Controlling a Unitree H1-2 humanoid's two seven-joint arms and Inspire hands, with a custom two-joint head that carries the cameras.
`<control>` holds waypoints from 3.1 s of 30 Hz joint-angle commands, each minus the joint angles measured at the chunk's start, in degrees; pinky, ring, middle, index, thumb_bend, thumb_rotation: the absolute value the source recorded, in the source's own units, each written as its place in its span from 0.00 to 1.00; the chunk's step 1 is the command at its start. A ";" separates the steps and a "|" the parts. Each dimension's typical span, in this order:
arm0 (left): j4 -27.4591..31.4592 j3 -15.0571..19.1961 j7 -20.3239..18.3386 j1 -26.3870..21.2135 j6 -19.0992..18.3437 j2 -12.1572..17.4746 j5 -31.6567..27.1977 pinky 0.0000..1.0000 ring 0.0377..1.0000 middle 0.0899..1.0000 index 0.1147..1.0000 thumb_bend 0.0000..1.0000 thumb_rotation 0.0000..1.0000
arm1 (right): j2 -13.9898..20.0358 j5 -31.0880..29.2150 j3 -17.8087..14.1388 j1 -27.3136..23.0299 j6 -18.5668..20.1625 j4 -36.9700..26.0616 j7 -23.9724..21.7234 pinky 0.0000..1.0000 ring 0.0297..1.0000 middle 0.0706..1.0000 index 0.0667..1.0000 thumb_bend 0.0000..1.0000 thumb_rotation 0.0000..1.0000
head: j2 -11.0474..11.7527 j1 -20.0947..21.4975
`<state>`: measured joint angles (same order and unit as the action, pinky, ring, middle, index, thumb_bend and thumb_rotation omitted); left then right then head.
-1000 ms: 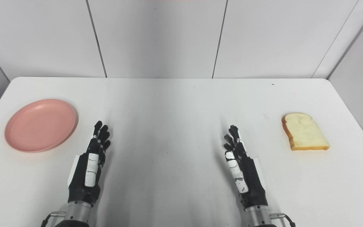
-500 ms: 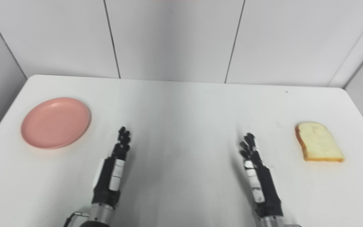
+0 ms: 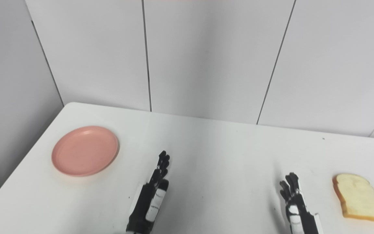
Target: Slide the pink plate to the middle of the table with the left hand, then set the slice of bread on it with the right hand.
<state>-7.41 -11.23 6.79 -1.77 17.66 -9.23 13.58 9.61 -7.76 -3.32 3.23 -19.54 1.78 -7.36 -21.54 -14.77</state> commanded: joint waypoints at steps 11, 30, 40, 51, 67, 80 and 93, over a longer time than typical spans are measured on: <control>10.80 4.19 -7.62 0.68 -7.49 1.21 -19.21 1.00 1.00 1.00 0.97 0.98 0.96 | -3.16 4.68 0.85 1.84 -4.66 4.76 1.87 0.94 0.95 0.97 0.97 0.76 0.99 | -0.91 5.24; 9.16 24.94 -2.15 -22.58 -7.22 16.13 -22.80 0.84 0.76 0.71 0.67 1.00 0.95 | -5.09 8.99 1.44 2.94 -2.78 0.73 3.46 0.90 0.93 0.95 0.94 0.75 0.99 | -3.47 6.28; -1.35 29.69 -2.67 -27.82 -7.39 25.10 -24.77 0.86 0.76 0.75 0.74 1.00 0.94 | -4.75 8.30 1.50 3.13 -2.76 0.72 3.27 0.91 0.93 0.95 0.92 0.72 0.97 | -3.82 5.47; -18.43 30.87 -4.27 -32.71 -2.43 30.87 -25.14 0.81 0.77 0.76 0.76 1.00 0.94 | -4.46 7.88 1.38 3.25 -2.56 0.49 3.04 0.90 0.92 0.94 0.91 0.72 0.96 | -4.26 4.74; -40.21 31.85 -2.79 -35.61 4.66 30.77 -26.52 0.78 0.76 0.75 0.75 1.00 0.89 | -4.26 8.24 1.25 3.91 -0.44 -1.94 3.43 0.89 0.90 0.92 0.88 0.71 0.96 | -6.01 4.70; -53.92 31.98 -6.03 -37.19 9.19 31.70 -28.37 0.75 0.73 0.74 0.74 1.00 0.84 | -3.64 6.95 1.04 3.87 0.14 -2.78 3.19 0.87 0.89 0.91 0.87 0.71 0.95 | -7.07 4.69; -47.42 29.42 -7.94 -32.38 7.59 30.08 -26.88 0.77 0.78 0.77 0.76 1.00 0.92 | -3.68 7.35 1.02 3.60 0.49 -2.89 3.60 0.85 0.88 0.89 0.86 0.71 0.95 | -7.45 5.12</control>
<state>-57.13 18.96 -0.50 -34.67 25.51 21.18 -13.76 6.46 -0.31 -2.56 5.29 -19.26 -2.11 -4.08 -28.92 -9.76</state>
